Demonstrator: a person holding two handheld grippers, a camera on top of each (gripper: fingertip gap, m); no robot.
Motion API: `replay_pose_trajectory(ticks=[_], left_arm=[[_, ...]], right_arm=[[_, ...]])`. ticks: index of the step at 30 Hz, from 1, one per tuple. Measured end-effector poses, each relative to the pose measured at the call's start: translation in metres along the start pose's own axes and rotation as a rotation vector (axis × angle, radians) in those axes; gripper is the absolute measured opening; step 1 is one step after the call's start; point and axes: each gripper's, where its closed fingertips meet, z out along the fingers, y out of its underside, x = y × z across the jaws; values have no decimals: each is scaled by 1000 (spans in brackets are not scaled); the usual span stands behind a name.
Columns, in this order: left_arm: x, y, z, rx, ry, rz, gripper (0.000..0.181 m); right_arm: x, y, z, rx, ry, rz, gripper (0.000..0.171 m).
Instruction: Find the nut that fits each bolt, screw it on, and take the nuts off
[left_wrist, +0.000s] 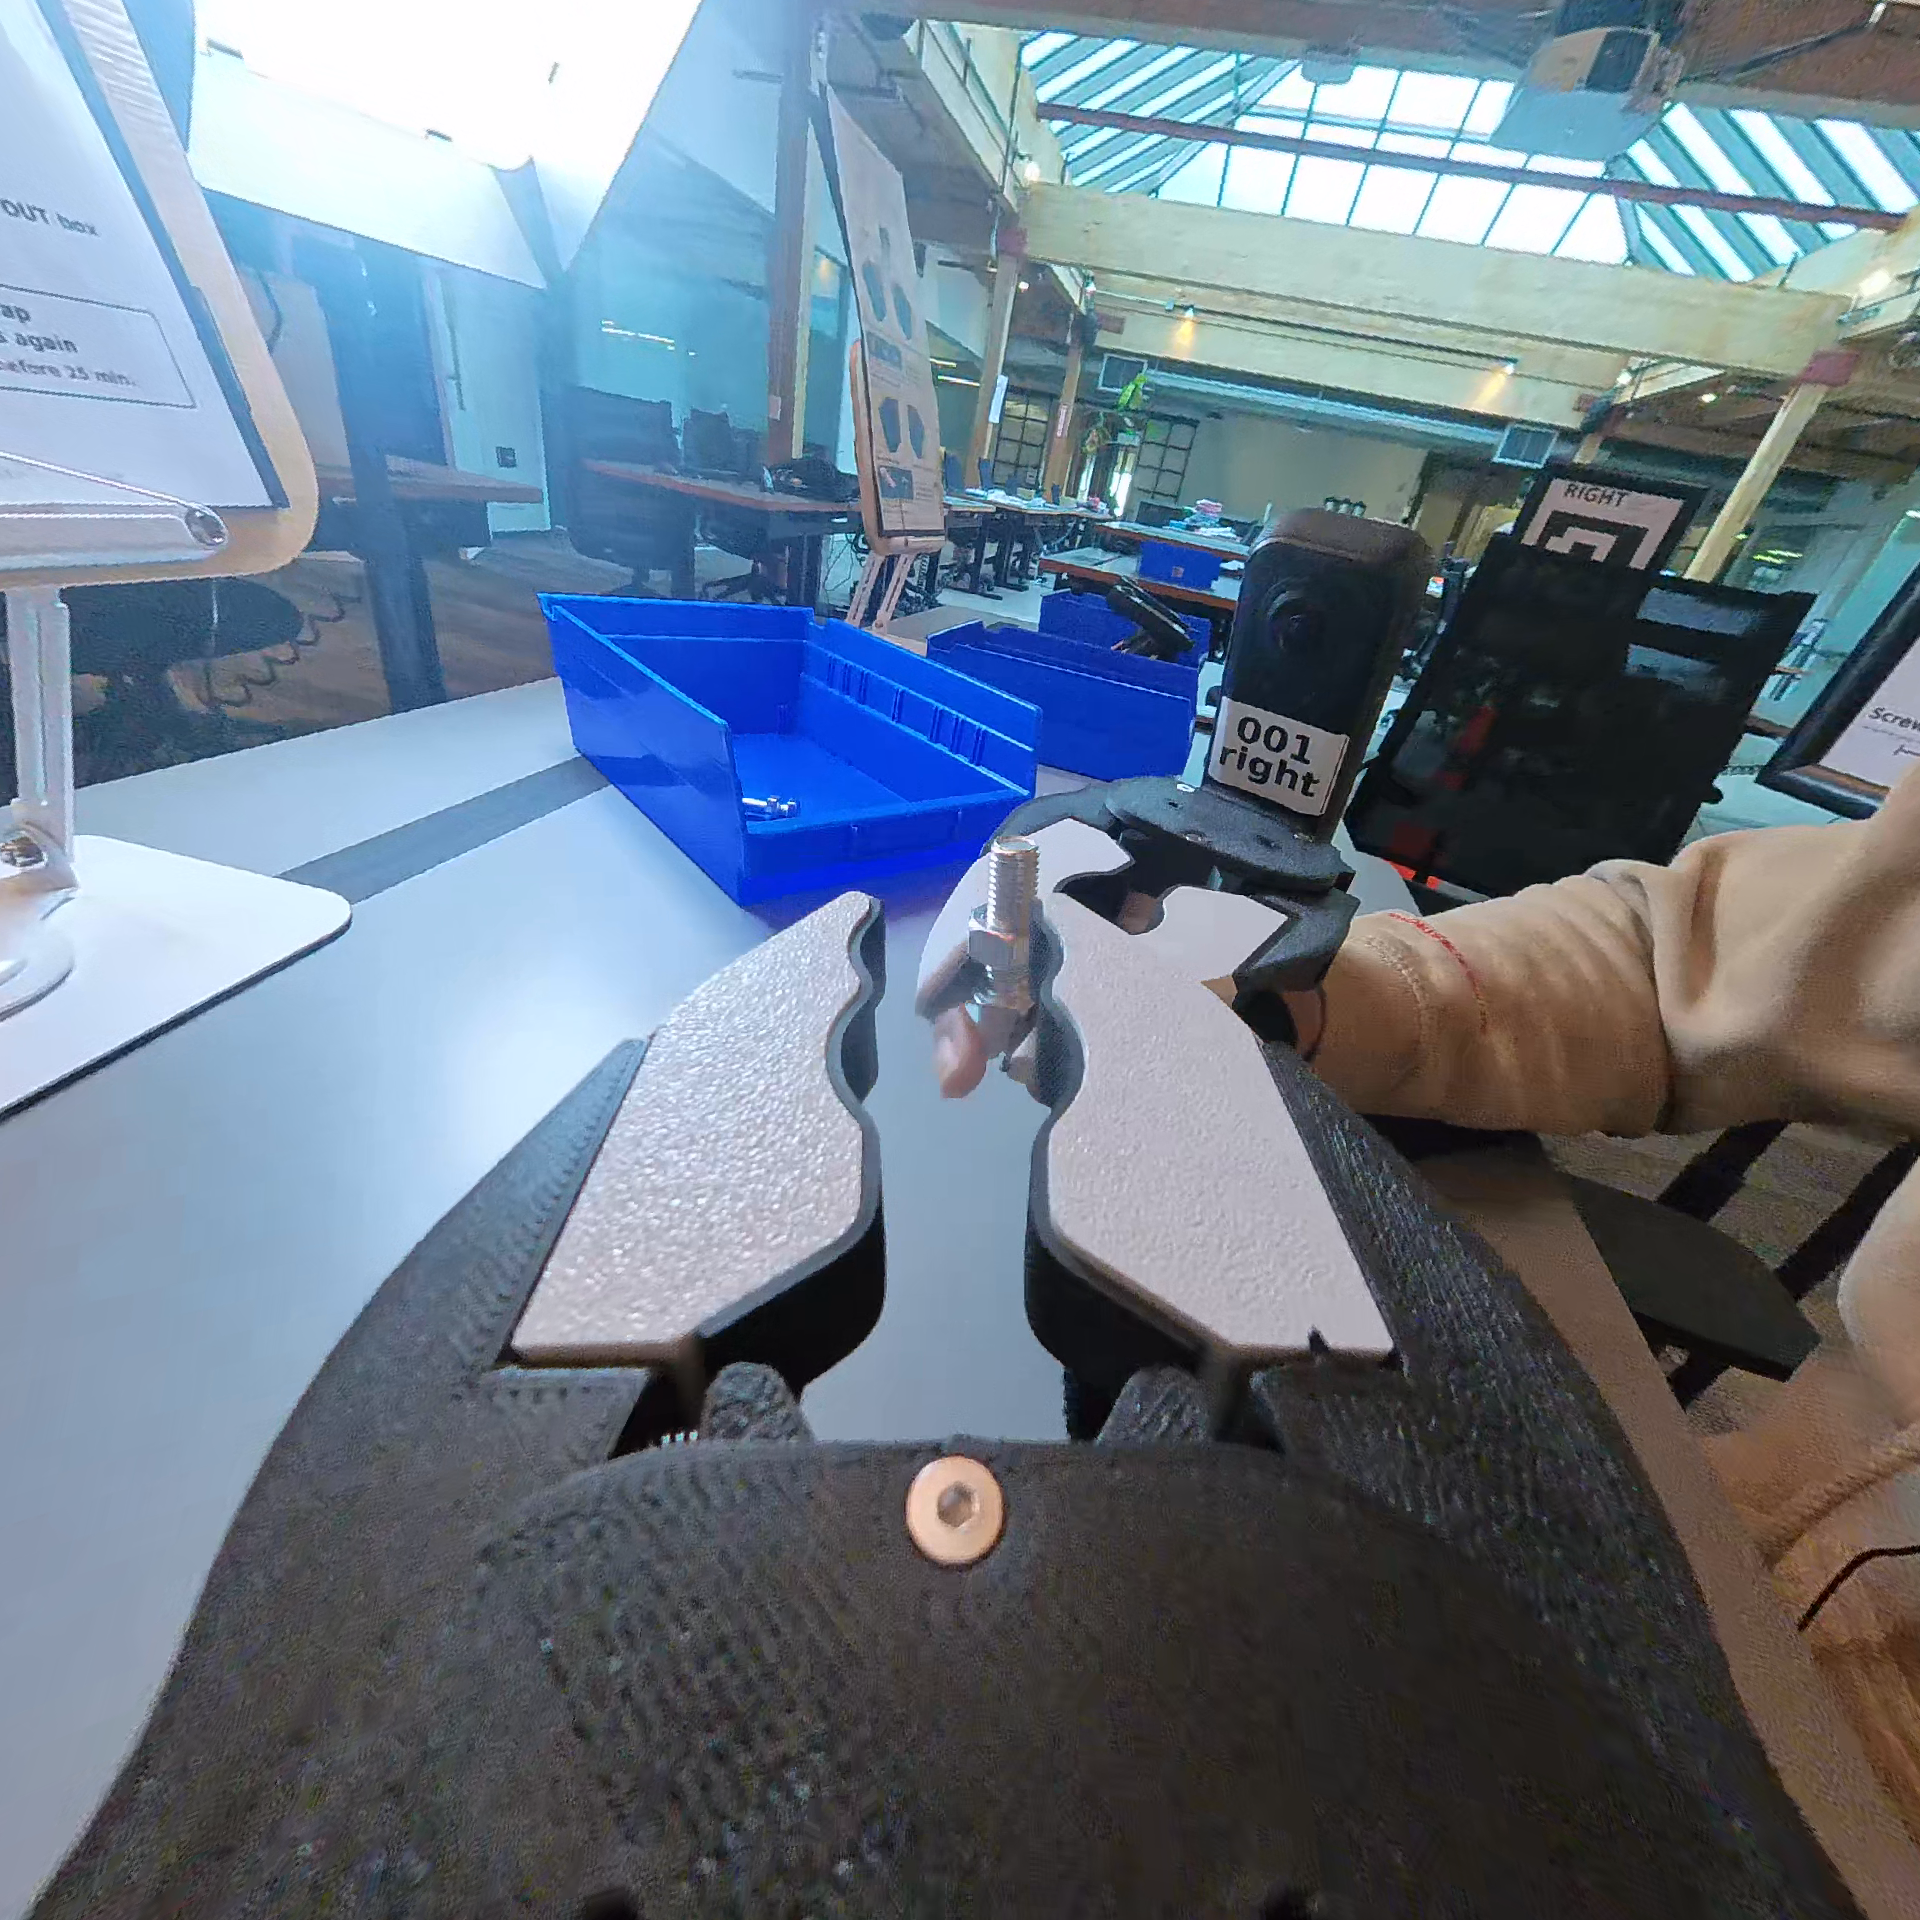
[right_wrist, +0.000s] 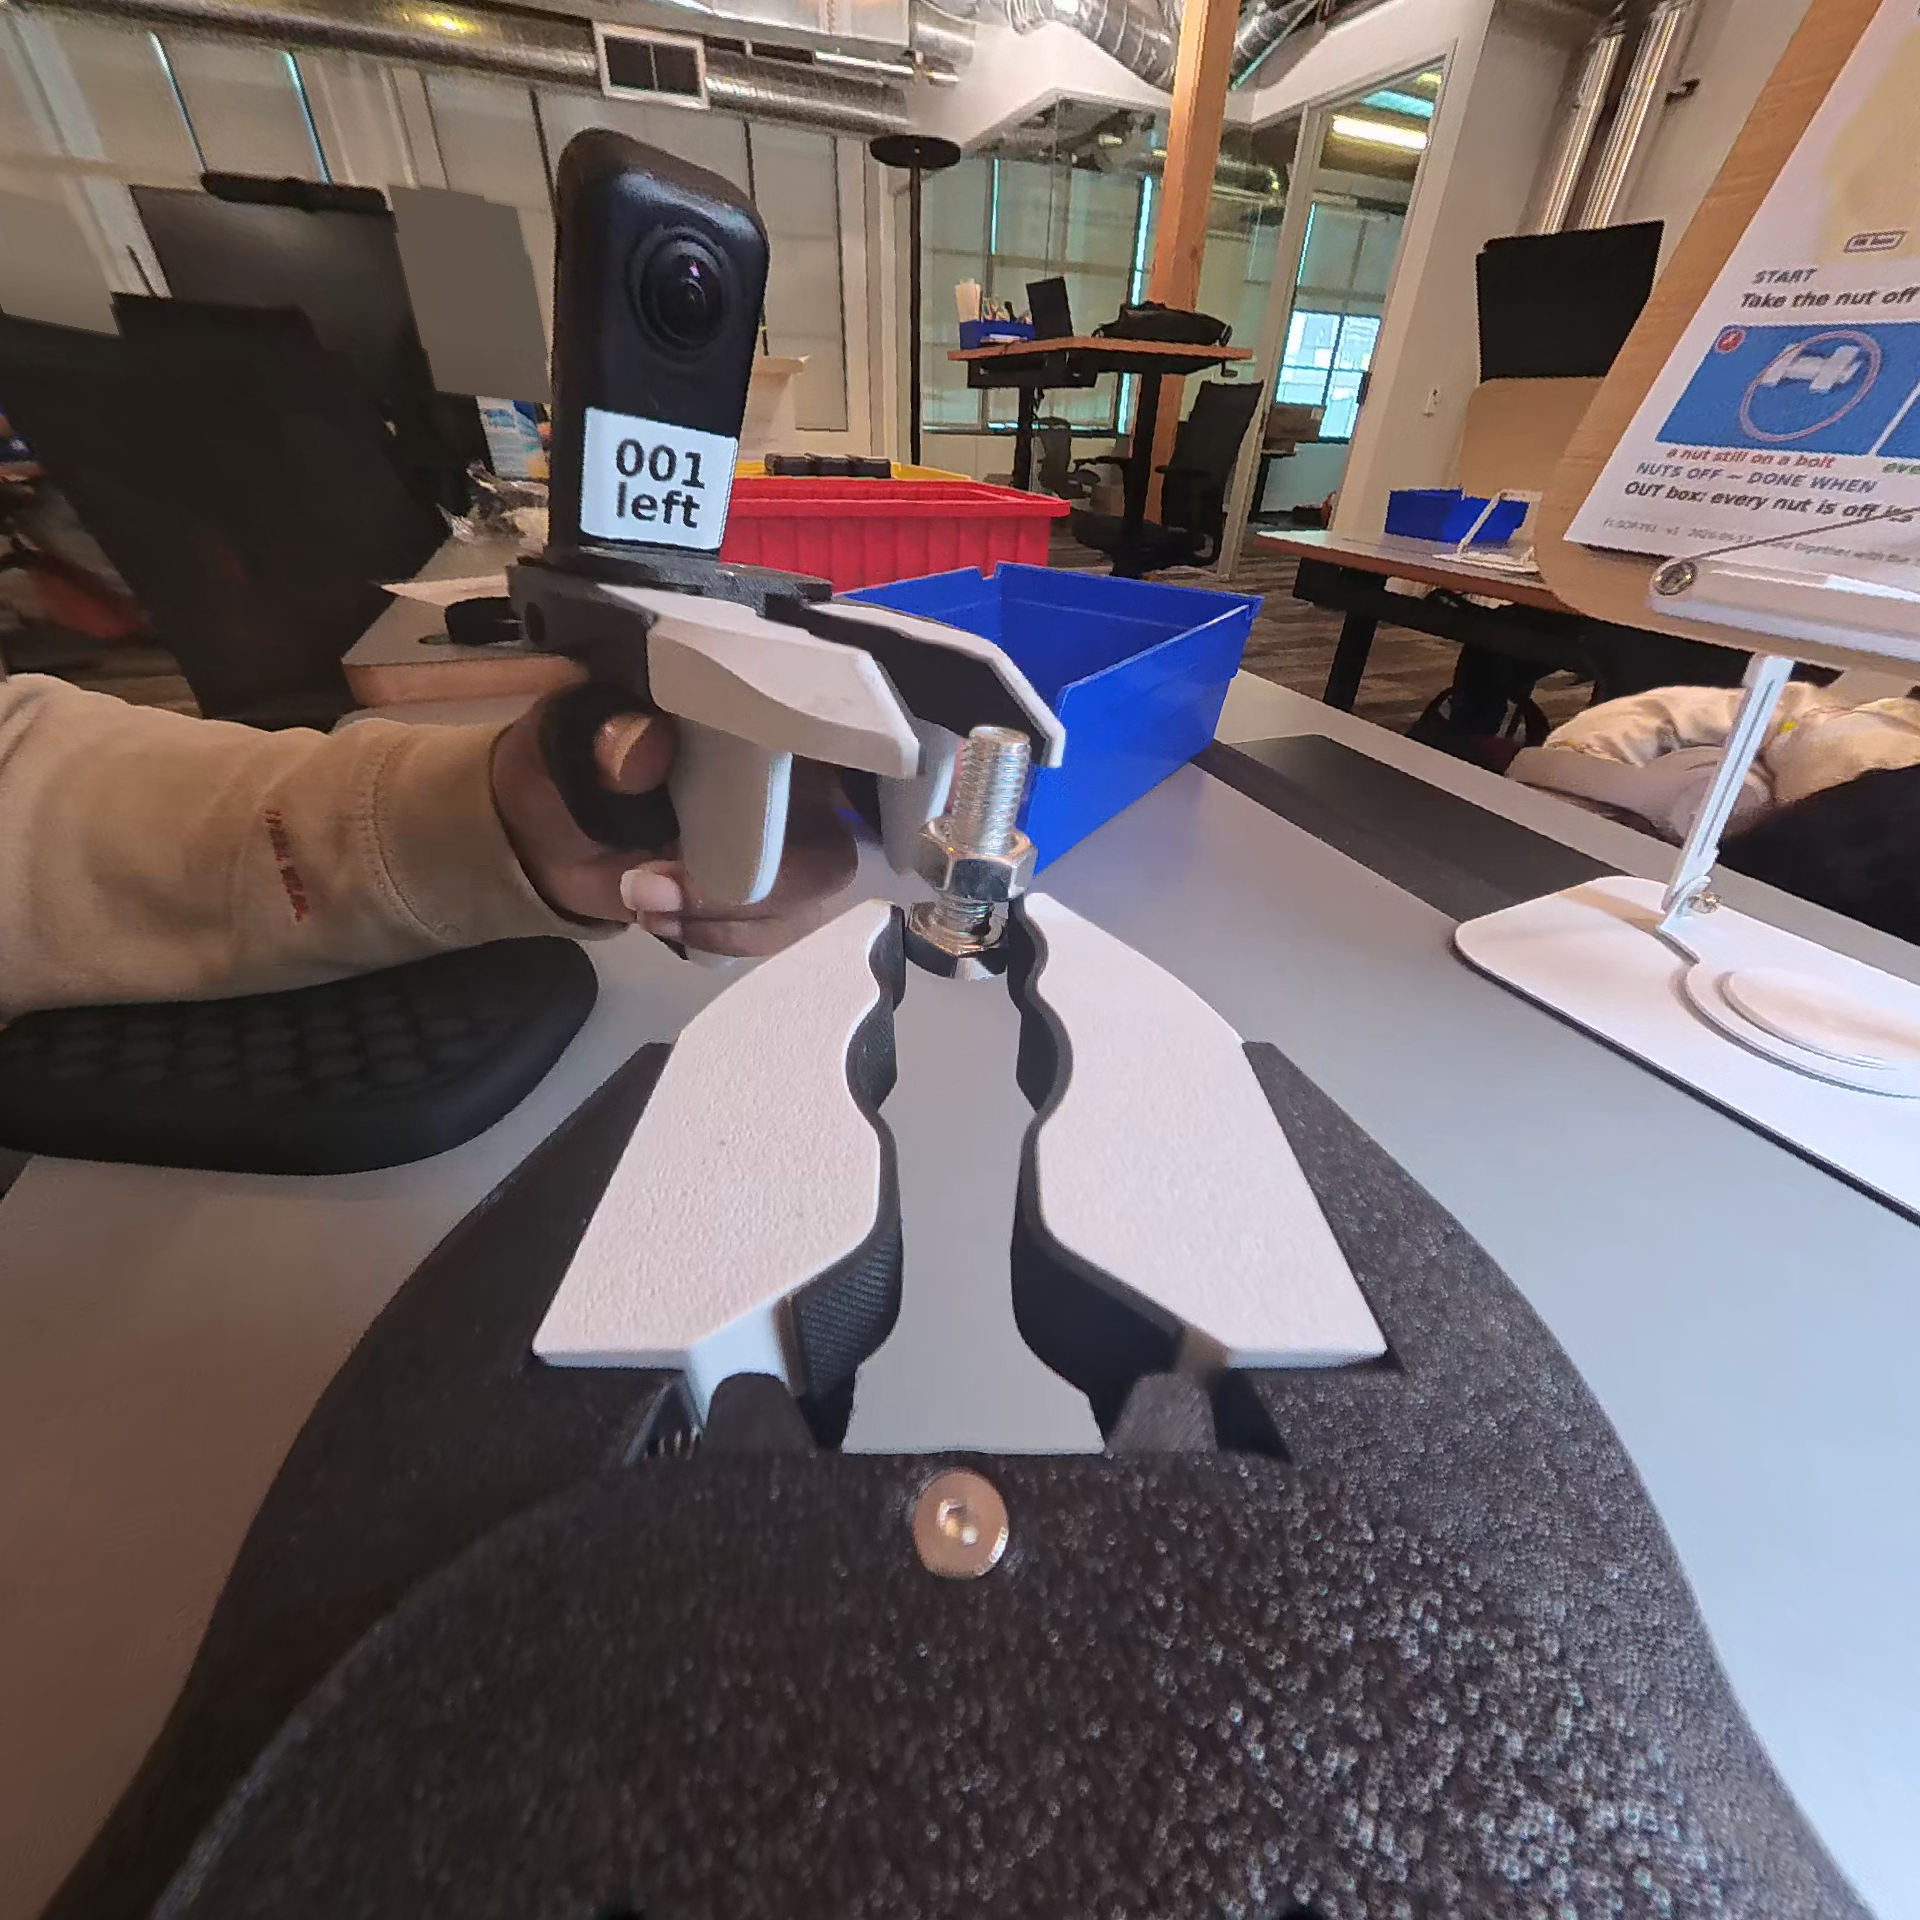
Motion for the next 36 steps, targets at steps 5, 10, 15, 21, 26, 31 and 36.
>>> replay_pose_trajectory(ticks=[5,10,15,21,26,31,36], left_arm=[[-6,5,1,-22,-35,22,17],[-28,2,-7,-31,-147,54,0],[-32,7,-6,-64,-188,102,0],[-27,19,0,-115,-186,170,0],[-31,25,0,-134,-203,177,0],[-33,29,1,-152,-202,178,0],[-34,30,0,-156,-206,185,0]], right_arm=[[13,7,-1,-63,54,1,19],[83,-3,-37,-180,287,10,19],[205,-11,-136,-471,622,95,19],[301,73,-236,-1053,890,361,19],[316,112,-252,-1213,913,499,20],[320,120,-256,-1229,910,559,19],[321,124,-255,-1202,873,591,19]])
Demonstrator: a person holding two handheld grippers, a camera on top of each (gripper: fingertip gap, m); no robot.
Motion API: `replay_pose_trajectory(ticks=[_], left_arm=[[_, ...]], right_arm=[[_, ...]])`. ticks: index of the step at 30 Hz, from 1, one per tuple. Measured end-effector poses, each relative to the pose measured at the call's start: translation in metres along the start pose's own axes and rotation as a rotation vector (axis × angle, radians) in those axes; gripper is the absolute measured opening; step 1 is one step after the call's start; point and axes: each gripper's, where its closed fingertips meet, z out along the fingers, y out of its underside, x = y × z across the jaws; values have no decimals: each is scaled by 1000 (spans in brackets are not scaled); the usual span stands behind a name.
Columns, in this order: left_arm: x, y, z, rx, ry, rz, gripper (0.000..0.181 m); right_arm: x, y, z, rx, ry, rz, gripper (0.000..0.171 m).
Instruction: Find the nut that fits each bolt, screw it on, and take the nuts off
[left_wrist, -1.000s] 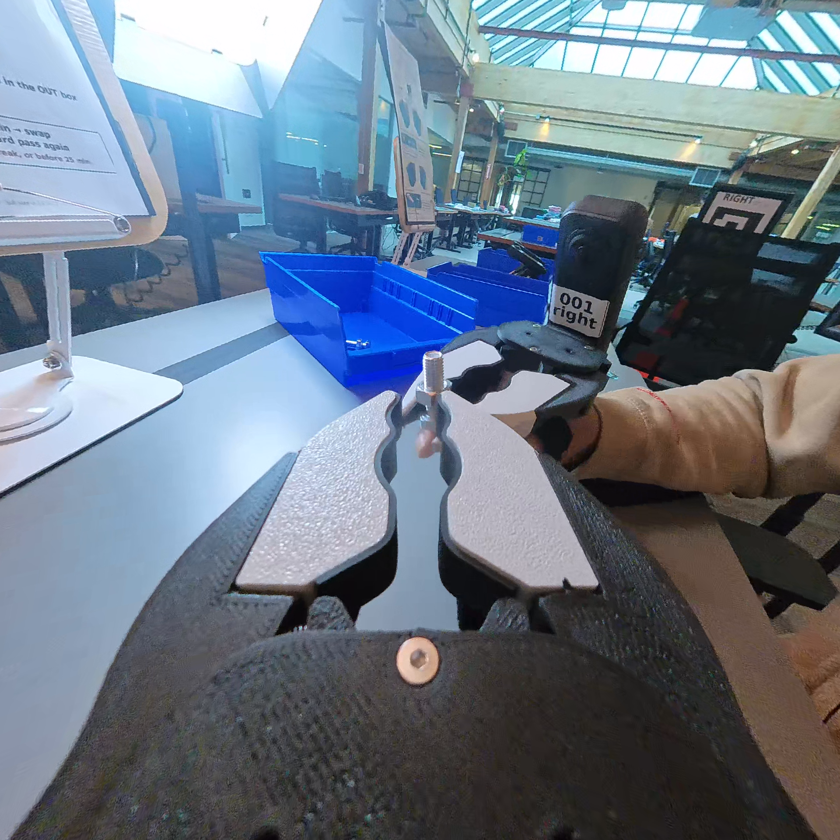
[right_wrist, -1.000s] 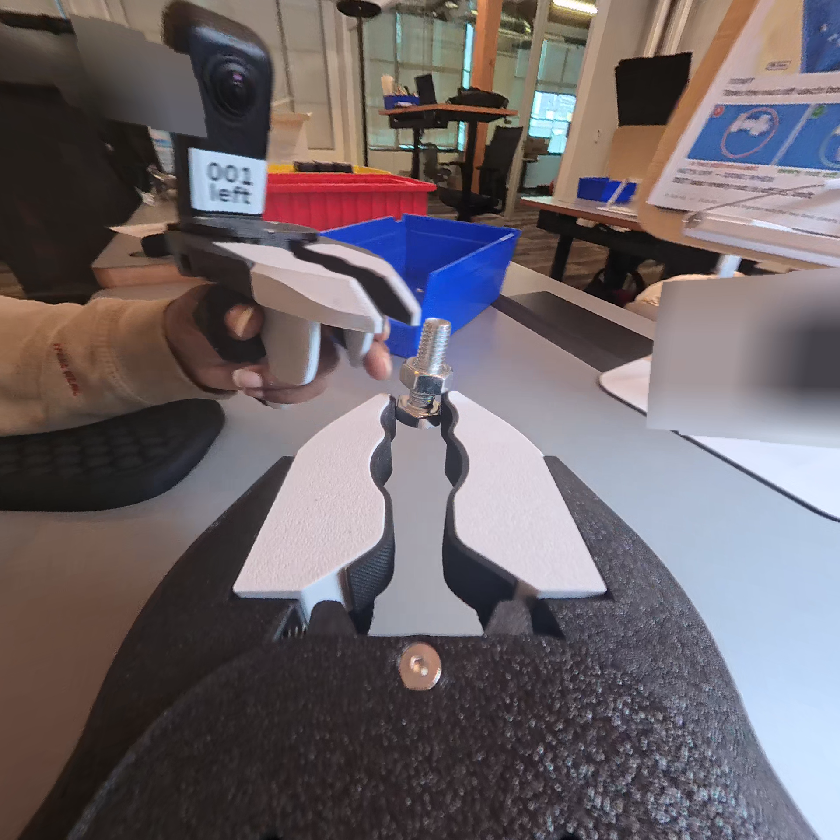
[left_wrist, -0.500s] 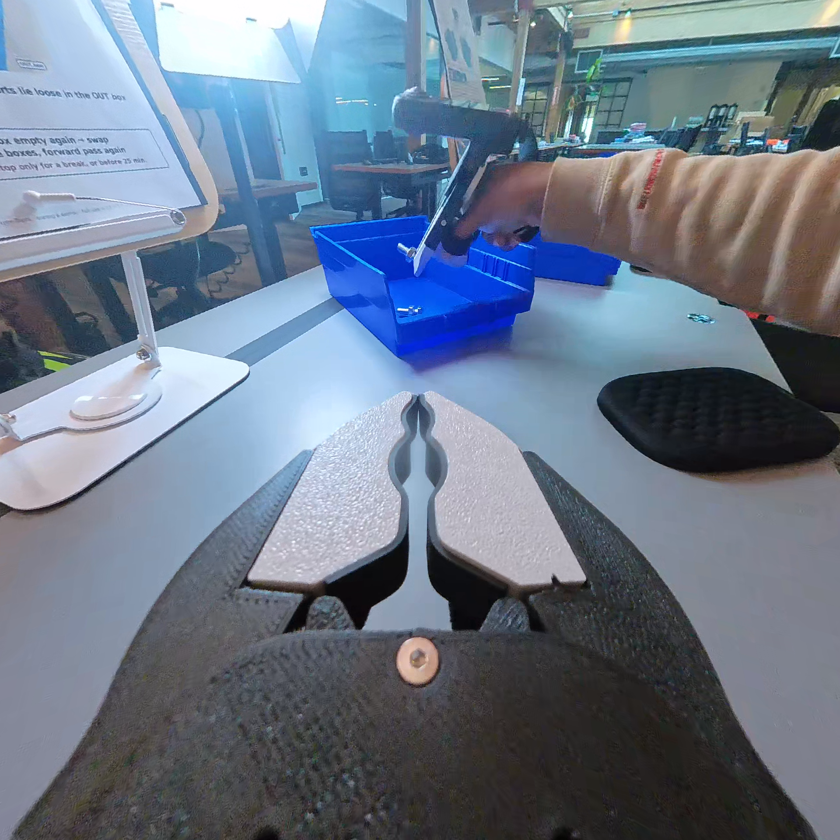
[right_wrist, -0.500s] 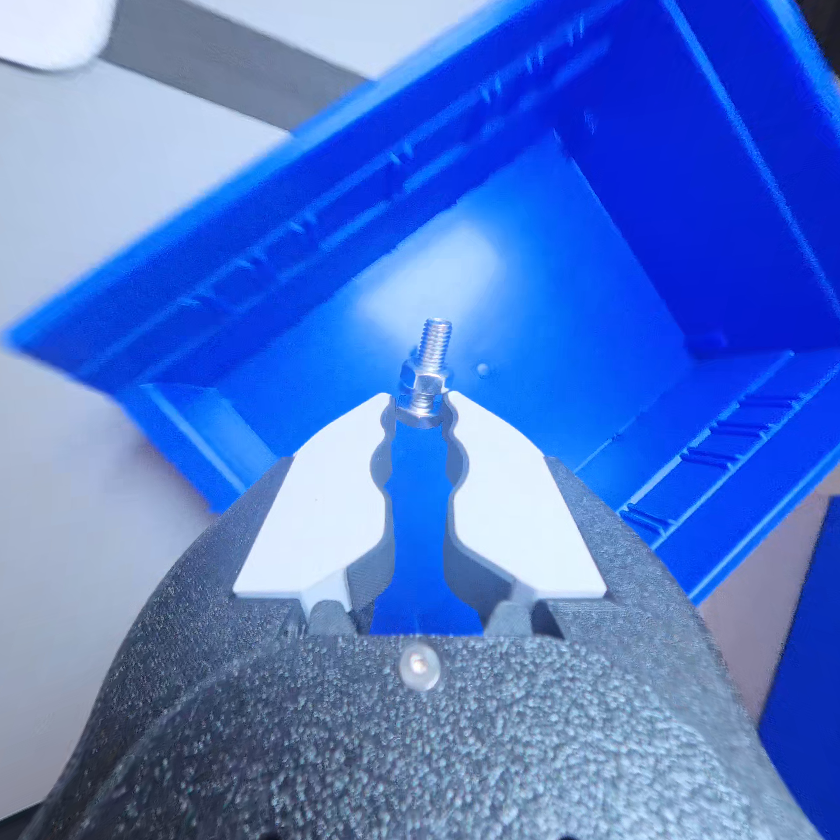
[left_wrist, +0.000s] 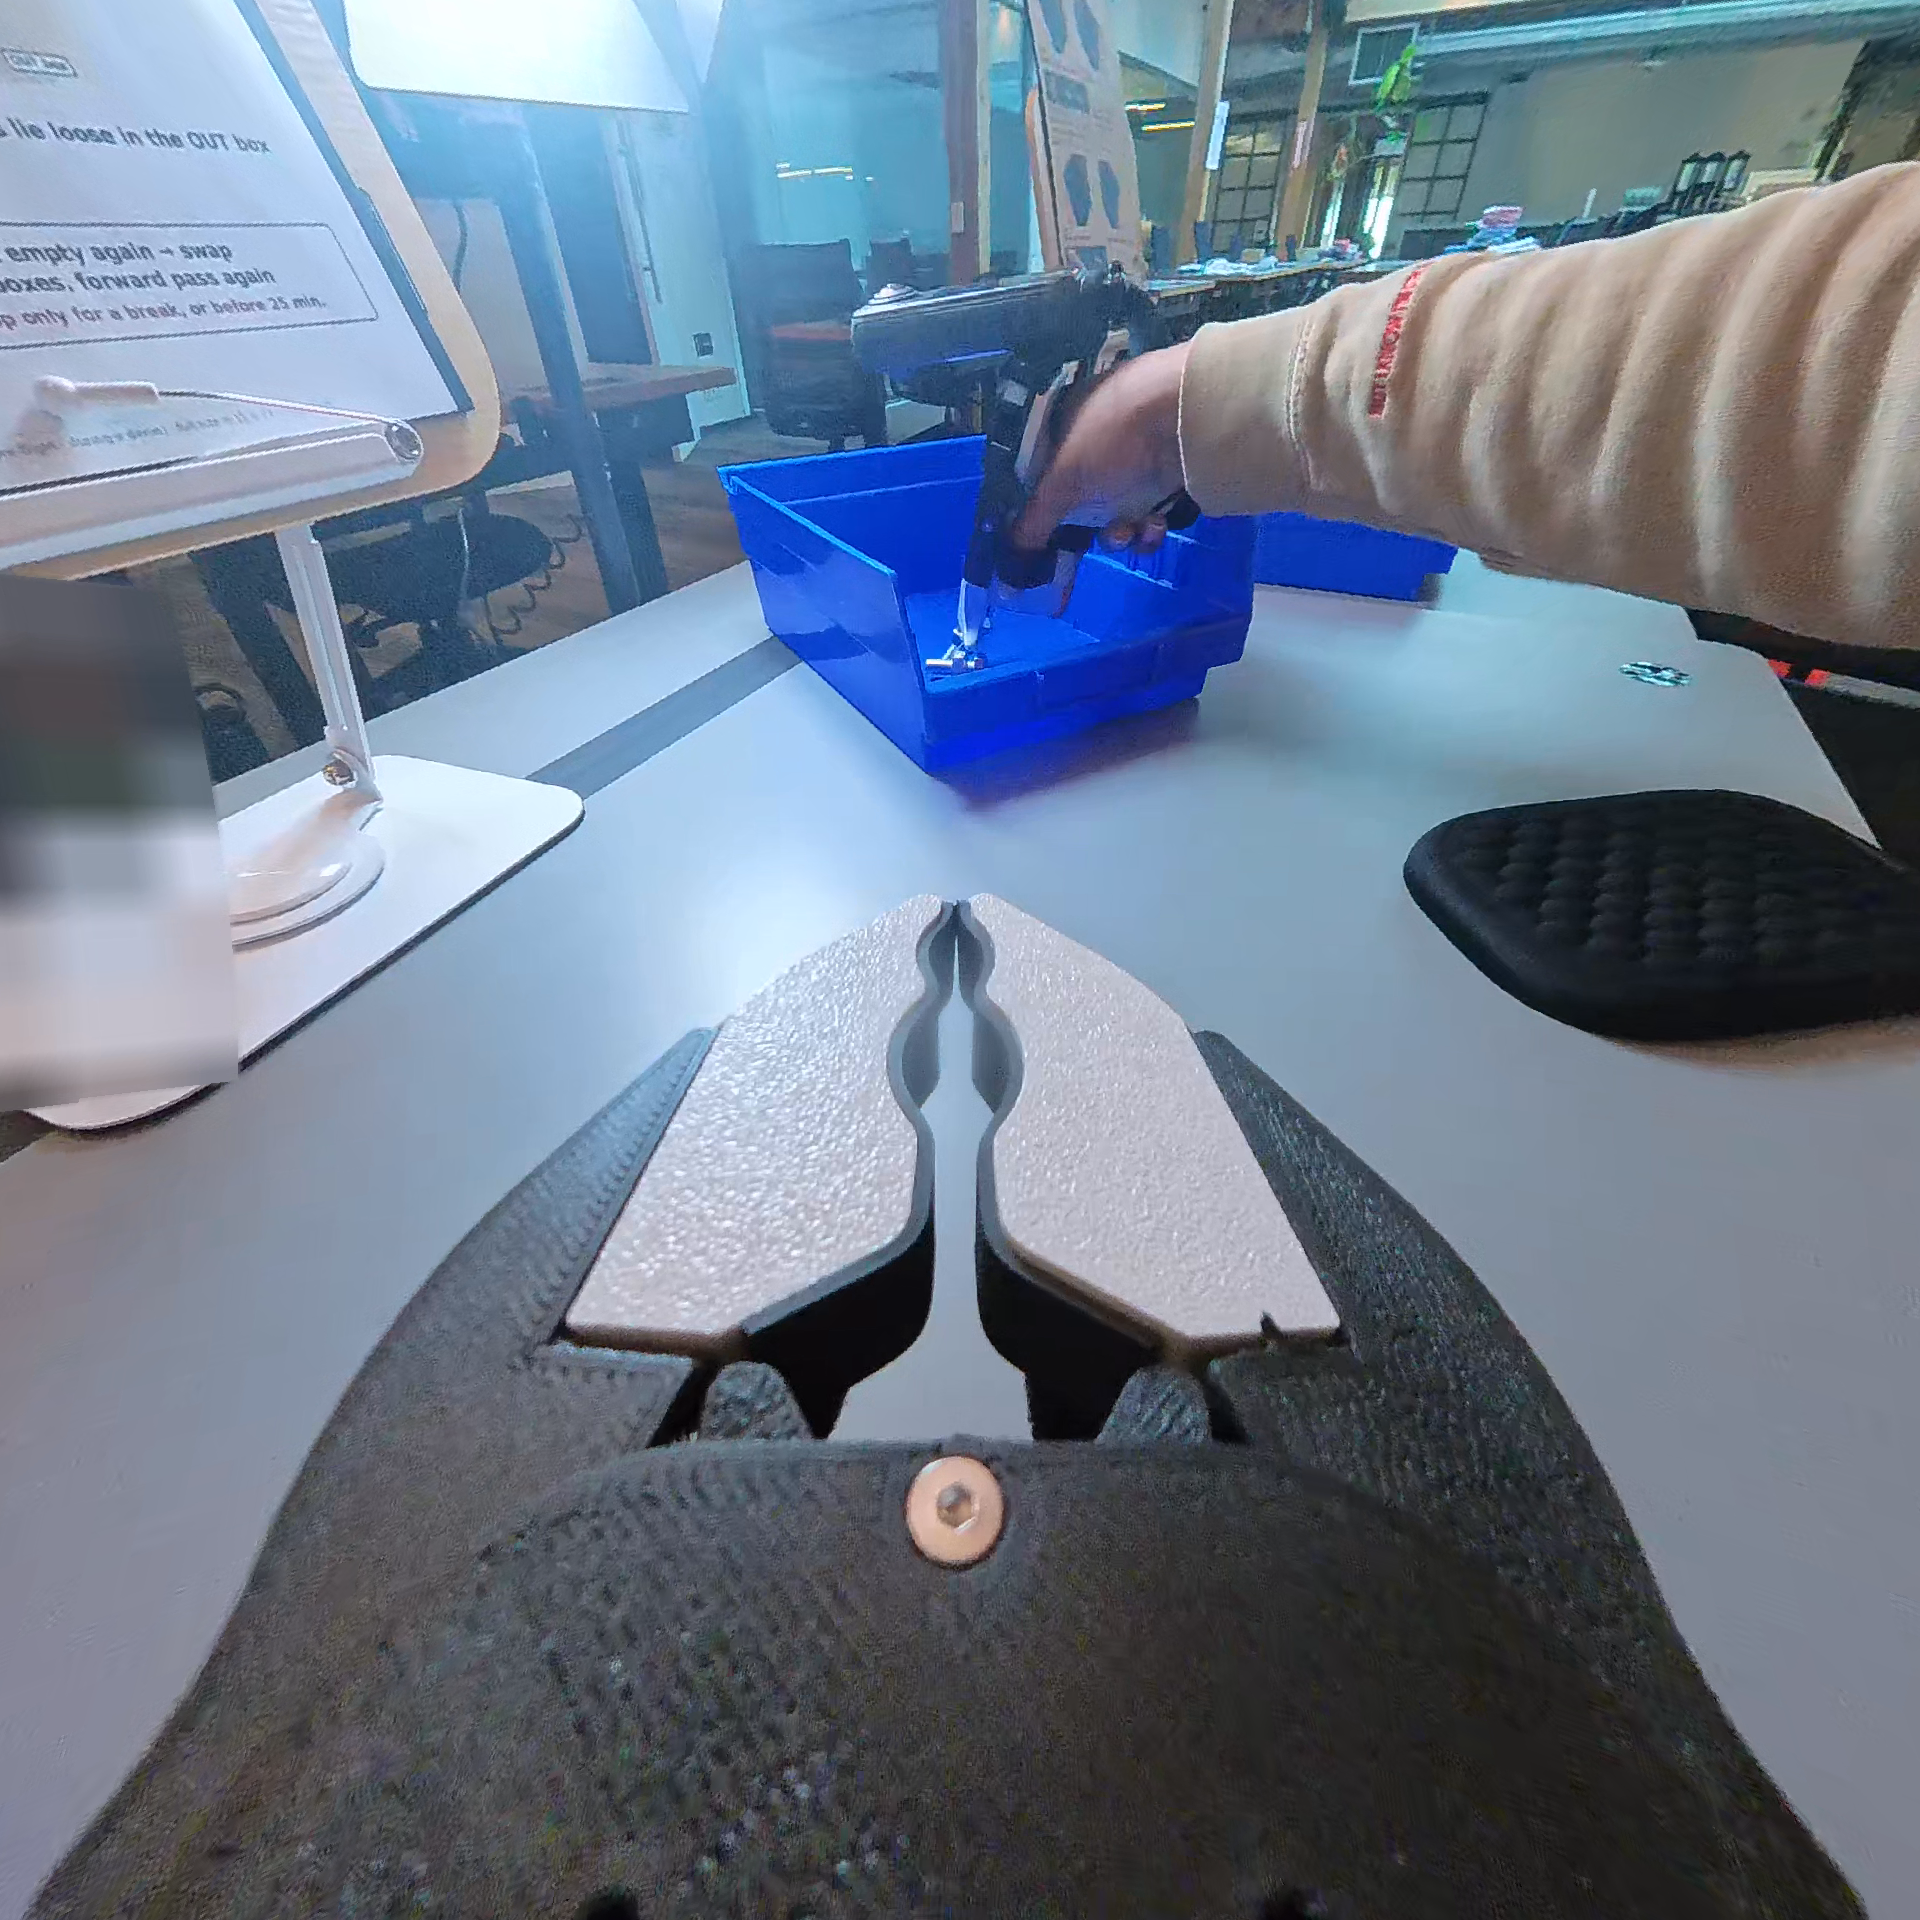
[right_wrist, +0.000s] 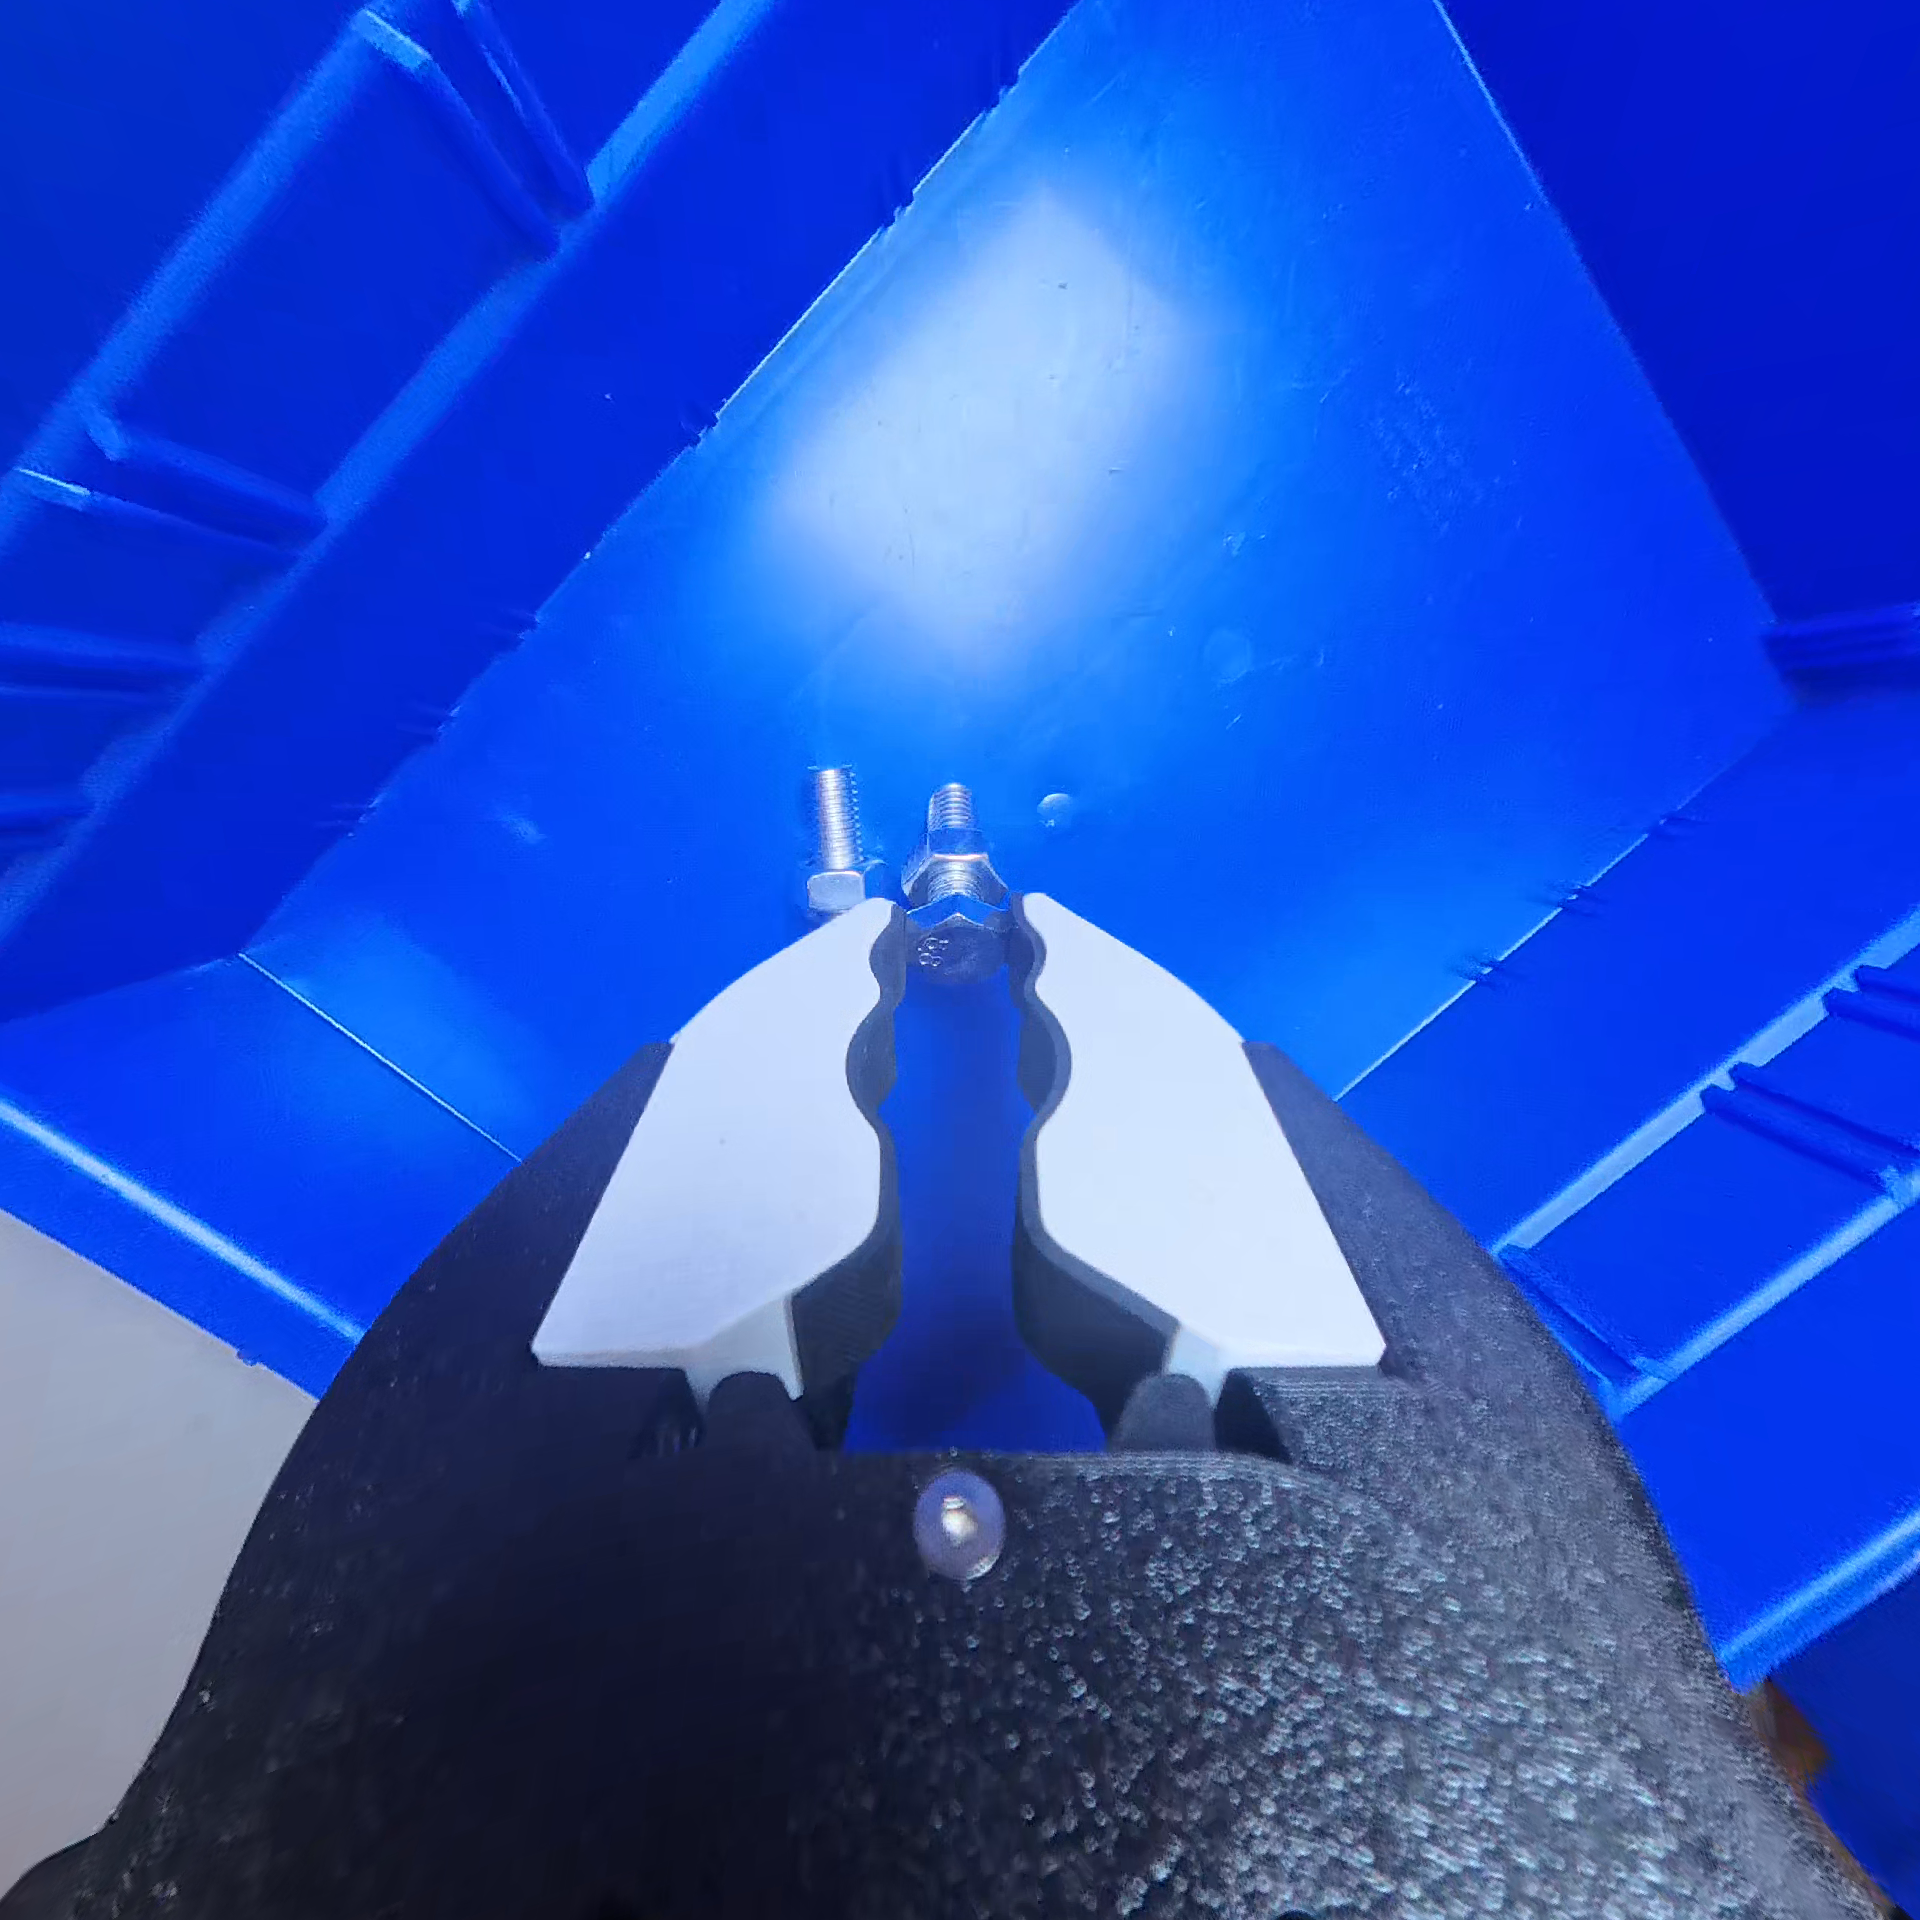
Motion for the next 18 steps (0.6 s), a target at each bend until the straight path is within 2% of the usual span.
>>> replay_pose_trajectory(ticks=[6,10,12,14,18], left_arm=[[-2,6,2,-22,-10,9,0],[-3,9,2,-31,-15,11,0],[-7,8,0,-35,-28,-3,0],[-12,0,-6,-15,-39,-34,0],[-41,-23,-30,44,-145,-76,0]], right_arm=[[4,5,7,13,9,7,21],[0,-12,-8,160,14,-22,24],[-13,-29,-31,314,-4,-56,24],[-44,-45,-68,513,-90,-91,25],[-137,-44,-150,892,-402,-104,23]])
